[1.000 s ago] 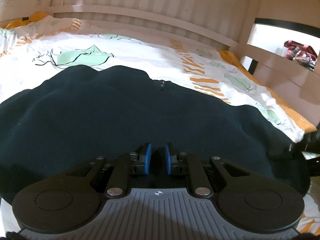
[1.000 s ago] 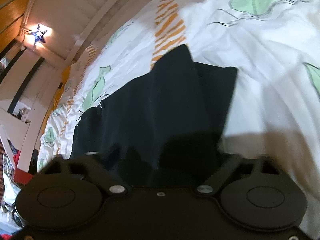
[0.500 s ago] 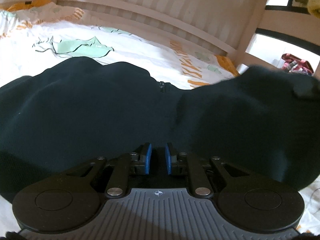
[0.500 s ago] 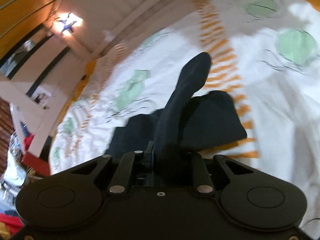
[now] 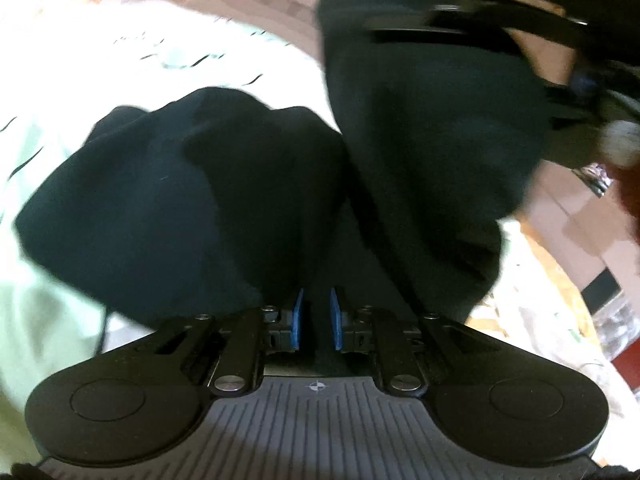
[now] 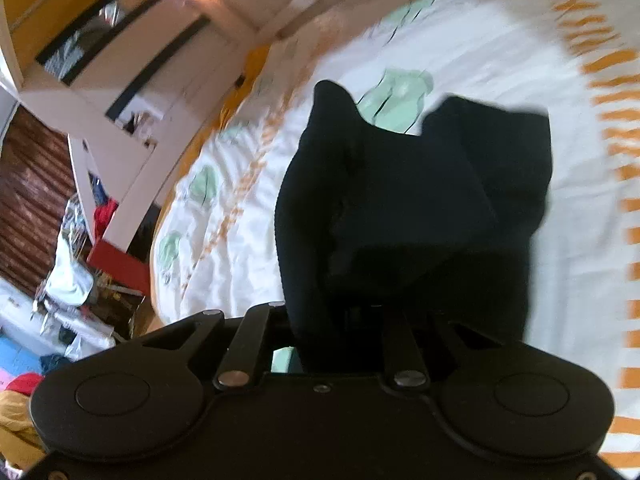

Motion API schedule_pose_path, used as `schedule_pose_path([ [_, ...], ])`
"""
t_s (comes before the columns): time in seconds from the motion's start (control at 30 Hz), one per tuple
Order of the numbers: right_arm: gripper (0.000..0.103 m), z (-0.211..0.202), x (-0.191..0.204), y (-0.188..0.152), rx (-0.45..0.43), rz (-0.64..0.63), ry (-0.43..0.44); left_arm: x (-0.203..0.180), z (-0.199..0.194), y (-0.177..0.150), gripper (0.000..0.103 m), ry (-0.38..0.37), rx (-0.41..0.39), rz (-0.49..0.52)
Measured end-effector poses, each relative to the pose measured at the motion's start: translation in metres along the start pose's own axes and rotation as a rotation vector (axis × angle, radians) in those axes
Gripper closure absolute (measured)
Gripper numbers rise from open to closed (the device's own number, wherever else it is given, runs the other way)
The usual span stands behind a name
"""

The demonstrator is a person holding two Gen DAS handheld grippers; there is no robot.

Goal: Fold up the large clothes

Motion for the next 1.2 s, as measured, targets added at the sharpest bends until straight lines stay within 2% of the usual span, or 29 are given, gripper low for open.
schedule_pose_path([
  [0.17,0.076,0.054,0.026,-0.011,0.085,-0.04,-0.007,-0.004,-0.03,-0.006,0.087,0.009,-0.01,0.014],
  [0.23,0.074,0.067,0.03,-0.017,0.111,-0.057,-0.017,-0.004,-0.038,-0.007,0.086,0.054,-0.006,0.028],
  [0.4,0.056,0.087,0.03,-0.029,0.148,-0.062,-0.006,0.004,-0.055,-0.009,0.085,0.097,0.002,-0.019],
  [0.43,0.051,0.084,0.032,-0.028,0.145,-0.074,0.009,0.005,-0.06,-0.008,0.085,0.101,0.0,-0.014],
  [0.47,0.041,0.079,0.036,-0.028,0.143,-0.083,0.042,0.004,-0.065,-0.006,0.085,0.11,-0.006,-0.003],
  [0.5,0.027,0.073,0.041,-0.027,0.144,-0.083,0.082,0.003,-0.07,-0.003,0.084,0.114,-0.018,0.01],
  [0.57,0.011,0.055,0.054,-0.024,0.138,-0.089,0.181,0.002,-0.082,0.005,0.079,0.109,-0.035,0.033],
  [0.67,0.01,0.027,0.068,-0.019,0.095,-0.126,0.261,-0.011,-0.09,0.014,0.079,0.087,-0.059,0.086],
  [0.77,0.01,-0.003,0.069,-0.012,0.024,-0.137,0.3,-0.033,-0.094,0.026,0.078,0.048,-0.093,0.176],
  [0.83,0.01,-0.02,0.057,-0.006,-0.035,-0.135,0.278,-0.046,-0.096,0.035,0.075,0.024,-0.119,0.238],
  [0.93,0.01,-0.041,0.029,0.004,-0.164,-0.145,0.165,-0.067,-0.094,0.057,0.063,-0.007,-0.172,0.342],
  [1.0,0.01,-0.051,0.01,0.007,-0.23,-0.134,0.086,-0.071,-0.089,0.069,0.06,0.0,-0.196,0.38],
  [1.1,0.01,-0.057,-0.019,0.004,-0.281,-0.11,-0.009,-0.061,-0.072,0.09,0.06,0.042,-0.233,0.394],
  [1.2,0.01,-0.055,-0.036,-0.005,-0.304,-0.093,-0.072,-0.036,-0.058,0.095,0.06,0.115,-0.209,0.336],
])
Point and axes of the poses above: each gripper's, at about its wrist camera, not at the fingertips, and z roughly the way its jaws point, x to its left, y to its top, the point moved 9 cm from there along z, roughly the way its jaws point, and after that the axes turned 15 degrees about -y, right-handed, at the moved point
